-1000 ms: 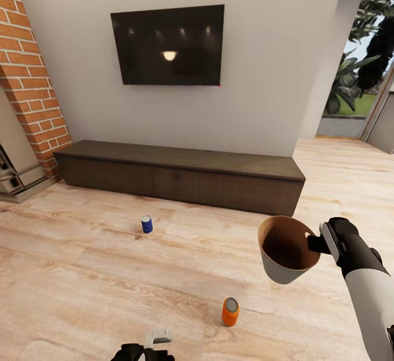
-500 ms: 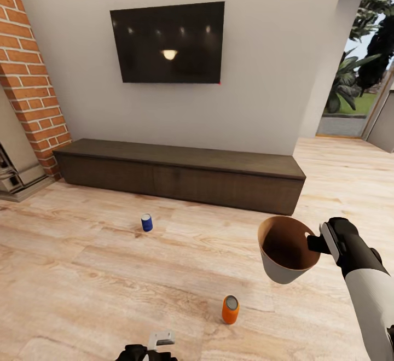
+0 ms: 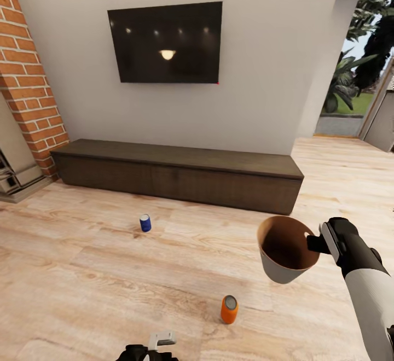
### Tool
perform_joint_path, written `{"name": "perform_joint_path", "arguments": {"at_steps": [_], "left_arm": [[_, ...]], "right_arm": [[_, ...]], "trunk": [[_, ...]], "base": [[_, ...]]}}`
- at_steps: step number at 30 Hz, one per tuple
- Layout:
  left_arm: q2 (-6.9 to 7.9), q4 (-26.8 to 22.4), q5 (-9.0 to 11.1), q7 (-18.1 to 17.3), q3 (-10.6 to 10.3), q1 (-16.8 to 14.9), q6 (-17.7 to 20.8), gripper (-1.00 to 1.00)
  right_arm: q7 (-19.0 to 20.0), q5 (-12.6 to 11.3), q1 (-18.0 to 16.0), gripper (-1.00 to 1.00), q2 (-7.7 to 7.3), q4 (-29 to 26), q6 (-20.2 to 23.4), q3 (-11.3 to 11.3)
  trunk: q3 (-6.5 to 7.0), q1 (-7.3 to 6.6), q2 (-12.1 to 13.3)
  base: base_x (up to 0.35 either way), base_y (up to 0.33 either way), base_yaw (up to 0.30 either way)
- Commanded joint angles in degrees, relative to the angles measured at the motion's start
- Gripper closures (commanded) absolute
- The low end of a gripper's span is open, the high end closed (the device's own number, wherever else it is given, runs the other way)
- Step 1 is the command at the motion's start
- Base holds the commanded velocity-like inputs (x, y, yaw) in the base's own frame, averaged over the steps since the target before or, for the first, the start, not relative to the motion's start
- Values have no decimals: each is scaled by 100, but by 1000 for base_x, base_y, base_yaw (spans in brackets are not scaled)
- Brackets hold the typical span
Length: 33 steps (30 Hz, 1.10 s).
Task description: Put the three can of soda from the living room inside the tash can in the kitchen.
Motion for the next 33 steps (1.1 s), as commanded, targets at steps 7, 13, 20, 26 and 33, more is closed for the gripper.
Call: {"name": "perform_joint_path", "arguments": {"at_steps": [7, 13, 20, 26, 33], "left_arm": [[-1, 0, 2, -9, 0, 0, -11, -100], [0, 0, -2, -14, 0, 0, -17, -100], [2, 3, -2, -15, 0, 0, -12, -100], [2, 4, -4, -19, 0, 2, -22, -100], [2, 7, -3, -11, 0, 4, -20, -100]], "right_arm": [[16, -42, -2, 100, 0, -2, 0, -2], [18, -42, -3, 100, 0, -2, 0, -2], [18, -38, -3, 100, 0, -2, 0, 0], [16, -35, -1, 100, 0, -2, 0, -1], [15, -34, -3, 100, 0, -2, 0, 1]], "trunk": [[1, -1, -1], [1, -1, -1], [-44, 5, -3], [-44, 5, -3], [-154, 17, -10]], "base": [[0, 0, -52], [0, 0, -6], [0, 0, 0], [0, 0, 0], [0, 0, 0]]}}
